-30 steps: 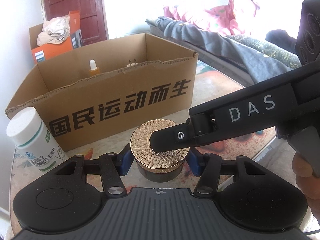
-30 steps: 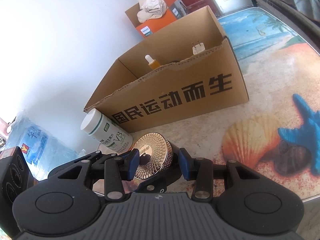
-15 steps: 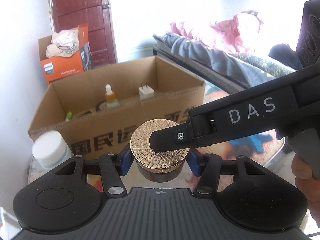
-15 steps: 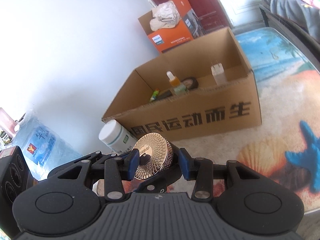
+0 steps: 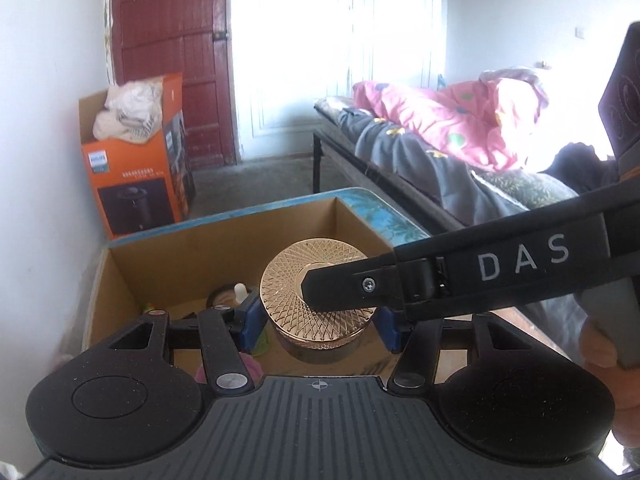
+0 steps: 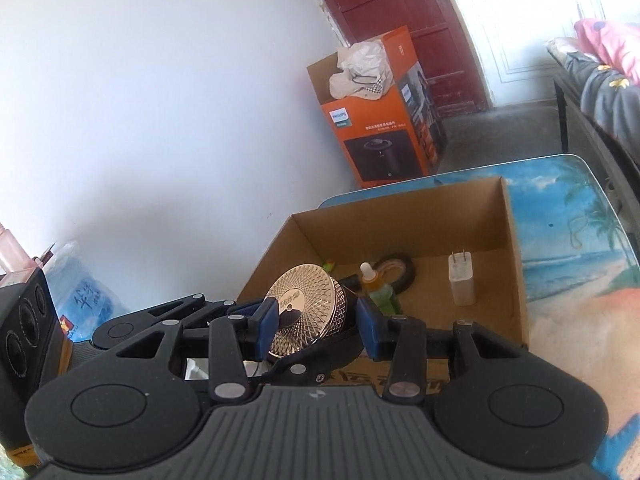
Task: Organize rigid objects
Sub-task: 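Lift the gold-lidded jar and lower it into the box, then open the right gripper and withdraw from the box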
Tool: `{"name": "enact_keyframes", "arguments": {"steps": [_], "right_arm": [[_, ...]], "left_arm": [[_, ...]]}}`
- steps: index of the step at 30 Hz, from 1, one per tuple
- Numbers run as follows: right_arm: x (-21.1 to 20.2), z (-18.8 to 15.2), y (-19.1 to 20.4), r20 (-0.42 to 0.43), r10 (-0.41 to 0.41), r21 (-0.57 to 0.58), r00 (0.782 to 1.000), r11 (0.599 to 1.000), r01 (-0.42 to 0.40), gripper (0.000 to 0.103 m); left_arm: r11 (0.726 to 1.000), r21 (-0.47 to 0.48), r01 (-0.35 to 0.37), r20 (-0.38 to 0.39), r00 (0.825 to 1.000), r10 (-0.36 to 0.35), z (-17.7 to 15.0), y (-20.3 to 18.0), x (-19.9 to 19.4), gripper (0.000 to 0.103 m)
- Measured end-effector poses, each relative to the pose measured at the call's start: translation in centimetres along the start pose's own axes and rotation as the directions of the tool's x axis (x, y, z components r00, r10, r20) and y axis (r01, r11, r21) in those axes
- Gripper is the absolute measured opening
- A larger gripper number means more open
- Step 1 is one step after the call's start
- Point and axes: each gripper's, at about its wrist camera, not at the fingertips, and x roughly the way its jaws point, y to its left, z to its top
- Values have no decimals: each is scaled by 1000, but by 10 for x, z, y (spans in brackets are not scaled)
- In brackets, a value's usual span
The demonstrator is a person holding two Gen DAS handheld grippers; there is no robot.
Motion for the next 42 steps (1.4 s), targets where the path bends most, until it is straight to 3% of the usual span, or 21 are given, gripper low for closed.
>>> {"name": "enact_keyframes", "arguments": {"steps": [8,16,24,29,35,42], "right_arm": [[54,26,-45,-157,-30,36,987,999,36,46],[101,28,-66,-313,-46,-4,949,999,47,47],[124,28,-71,-400,-65,-40,914,998,53,47],[133,26,-70,-417,-75,-68,906,996,51,48],[132,26,-69,-409,-80,-74,909,996,54,47],[106,32,-69,-319,-35,-14,947,999,32,47]], "left_arm": [[988,-141,70,-153,984,-91,7,23,61,55],[968,-241,65,-273,953,-132,-4,42,97,55],[958,-279,59,-351,923,-159,-7,49,113,56],[944,-318,83,-370,906,-205,-15,53,119,60],[940,-327,93,-351,912,-212,-14,55,112,62],[945,-305,115,-282,937,-205,-9,47,84,67]]}}
